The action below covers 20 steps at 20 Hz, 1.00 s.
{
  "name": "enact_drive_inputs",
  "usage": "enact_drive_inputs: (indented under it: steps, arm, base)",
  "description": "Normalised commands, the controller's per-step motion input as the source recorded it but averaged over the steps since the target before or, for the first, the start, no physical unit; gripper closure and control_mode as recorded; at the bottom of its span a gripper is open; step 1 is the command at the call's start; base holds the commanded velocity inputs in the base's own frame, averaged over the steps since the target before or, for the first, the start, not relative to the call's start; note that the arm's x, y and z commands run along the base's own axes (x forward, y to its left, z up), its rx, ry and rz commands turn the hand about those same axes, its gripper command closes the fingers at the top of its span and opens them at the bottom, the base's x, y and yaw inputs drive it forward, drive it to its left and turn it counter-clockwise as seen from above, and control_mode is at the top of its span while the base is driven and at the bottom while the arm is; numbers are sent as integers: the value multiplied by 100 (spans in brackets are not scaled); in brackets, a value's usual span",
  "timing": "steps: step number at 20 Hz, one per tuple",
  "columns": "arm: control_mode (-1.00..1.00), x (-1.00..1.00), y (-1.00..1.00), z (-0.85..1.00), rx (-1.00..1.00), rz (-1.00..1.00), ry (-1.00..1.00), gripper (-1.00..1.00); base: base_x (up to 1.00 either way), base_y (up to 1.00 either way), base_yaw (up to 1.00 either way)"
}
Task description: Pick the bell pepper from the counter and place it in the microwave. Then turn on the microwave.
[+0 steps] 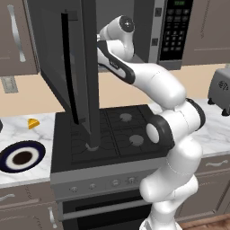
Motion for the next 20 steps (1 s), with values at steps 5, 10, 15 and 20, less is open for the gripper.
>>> enact_drive_inputs:
  steps: [5,10,15,20]
  arm:
    - [-100,15,2,-1,-1,1,0,100]
    - [-100,11,3,-4,-1,0,0,100]
    - [-100,11,4,-4,-2,0,0,100]
    - [-100,9,5,-6,-2,0,0,100]
  base:
    - [0,0,0]
    - [0,0,0]
    - [0,0,0]
    - [0,0,0]
